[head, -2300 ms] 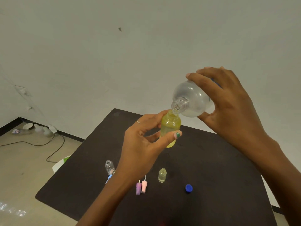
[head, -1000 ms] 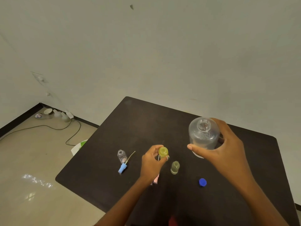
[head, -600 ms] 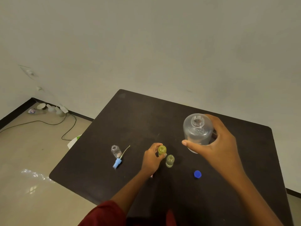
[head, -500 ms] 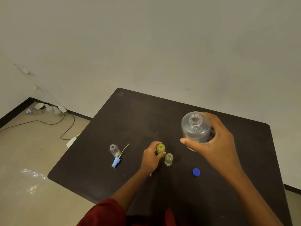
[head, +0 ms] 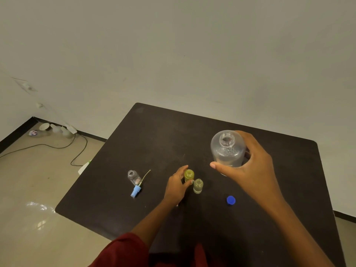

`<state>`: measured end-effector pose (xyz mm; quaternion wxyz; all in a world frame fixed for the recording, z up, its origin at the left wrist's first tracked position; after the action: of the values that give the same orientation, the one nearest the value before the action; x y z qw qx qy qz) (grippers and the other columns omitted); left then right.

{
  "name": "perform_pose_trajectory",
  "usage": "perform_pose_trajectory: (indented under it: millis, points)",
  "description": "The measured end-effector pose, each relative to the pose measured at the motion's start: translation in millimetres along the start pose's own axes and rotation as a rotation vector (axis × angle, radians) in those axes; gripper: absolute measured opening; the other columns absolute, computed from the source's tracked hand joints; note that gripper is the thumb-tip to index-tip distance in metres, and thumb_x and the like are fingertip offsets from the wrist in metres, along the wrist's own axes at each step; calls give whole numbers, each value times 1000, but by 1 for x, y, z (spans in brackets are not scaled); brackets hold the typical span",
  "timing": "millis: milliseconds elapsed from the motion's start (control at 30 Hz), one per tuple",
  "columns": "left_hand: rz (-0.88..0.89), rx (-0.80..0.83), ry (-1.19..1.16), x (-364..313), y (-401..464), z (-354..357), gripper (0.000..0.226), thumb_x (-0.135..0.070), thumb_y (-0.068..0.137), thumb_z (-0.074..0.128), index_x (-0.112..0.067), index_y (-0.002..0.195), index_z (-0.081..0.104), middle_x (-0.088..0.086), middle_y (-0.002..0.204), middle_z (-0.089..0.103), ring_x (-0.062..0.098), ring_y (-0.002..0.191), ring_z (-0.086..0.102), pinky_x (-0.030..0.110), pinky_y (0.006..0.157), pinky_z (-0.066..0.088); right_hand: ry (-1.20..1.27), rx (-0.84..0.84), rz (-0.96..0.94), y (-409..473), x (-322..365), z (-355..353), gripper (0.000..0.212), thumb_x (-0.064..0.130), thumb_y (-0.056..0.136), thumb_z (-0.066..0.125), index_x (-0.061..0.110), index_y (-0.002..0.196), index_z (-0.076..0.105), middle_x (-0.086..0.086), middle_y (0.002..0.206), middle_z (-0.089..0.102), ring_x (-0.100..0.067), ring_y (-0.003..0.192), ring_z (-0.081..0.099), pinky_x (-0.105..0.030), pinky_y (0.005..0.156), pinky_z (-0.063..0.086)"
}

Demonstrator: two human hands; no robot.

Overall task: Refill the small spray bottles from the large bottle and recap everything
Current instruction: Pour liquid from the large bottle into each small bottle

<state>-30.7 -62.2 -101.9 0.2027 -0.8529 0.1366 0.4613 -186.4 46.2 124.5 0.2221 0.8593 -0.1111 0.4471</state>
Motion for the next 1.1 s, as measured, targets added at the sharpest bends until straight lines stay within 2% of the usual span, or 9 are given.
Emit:
perform_pose_trajectory:
  millis: [167,300,433,533,600,667,800,900,1100]
  points:
    - [24,30,21,-5,-7,-6,66,-9,82,68,-18,140,37,2,137,52,14,127,47,34,108,38,-4,3,-10,0,1,2,75,34,59,87,22,125,52,9,118,59,-9,108,55,-17,85,47]
    - [92,-65,16,-10,-29,-27,52,-15,86,65,-24,133,45,-5,130,56,8,118,54,30,101,45,18,7,-22,0,4,4,74,35,59,86,22,124,53,10,117,59,-8,107,55,-16,85,47]
    - [107,-313,-93,-2,-67,-68,30,-13,89,59,-31,113,57,-14,107,63,-2,100,59,25,88,52,41,17,-30,1,7,9,71,34,59,87,27,121,53,15,114,59,-4,106,55,-11,82,45]
    - [63,-623,-34,16,-92,-100,21,-12,86,64,-26,101,58,-9,101,61,7,97,55,30,83,49,58,28,-43,2,12,15,69,33,59,87,28,120,54,16,112,59,-5,105,56,-13,81,46]
    - [-59,-797,-56,32,-101,-117,24,-11,83,68,-17,102,56,-1,102,57,15,97,51,32,78,47,64,36,-55,3,15,19,68,32,59,88,31,118,54,18,111,59,-5,105,56,-16,81,47]
    - [-189,-874,-91,48,-100,-129,35,-13,80,71,-11,109,53,7,110,55,18,100,48,30,78,43,64,43,-67,4,17,24,68,32,59,88,34,117,52,20,111,58,-6,105,56,-18,82,47]
    - [-289,-729,-145,74,-76,-136,64,-27,77,75,-14,130,42,7,133,47,25,120,47,37,96,43,61,58,-82,5,22,31,67,35,59,87,45,113,48,26,110,55,-4,105,55,-17,82,47]
    - [-311,-623,-196,82,-58,-133,75,-28,76,76,-14,138,36,7,141,42,26,129,41,42,103,40,64,60,-96,6,26,32,66,33,59,87,45,112,49,25,109,56,-5,105,55,-21,83,49]
    - [-323,-607,-241,83,-39,-126,60,-19,79,73,-13,130,42,9,128,53,26,117,52,43,99,47,41,46,-84,6,23,29,69,36,59,87,41,116,49,24,111,55,-5,105,55,-19,82,48]
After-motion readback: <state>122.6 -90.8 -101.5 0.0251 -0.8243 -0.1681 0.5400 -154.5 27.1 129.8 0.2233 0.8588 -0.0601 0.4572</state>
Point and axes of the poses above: each hand's wrist, its own y-axis towards the middle knuckle, its own z-axis out of the palm, x = y × z, the point moved 6 cm from there along y, towards the middle knuckle
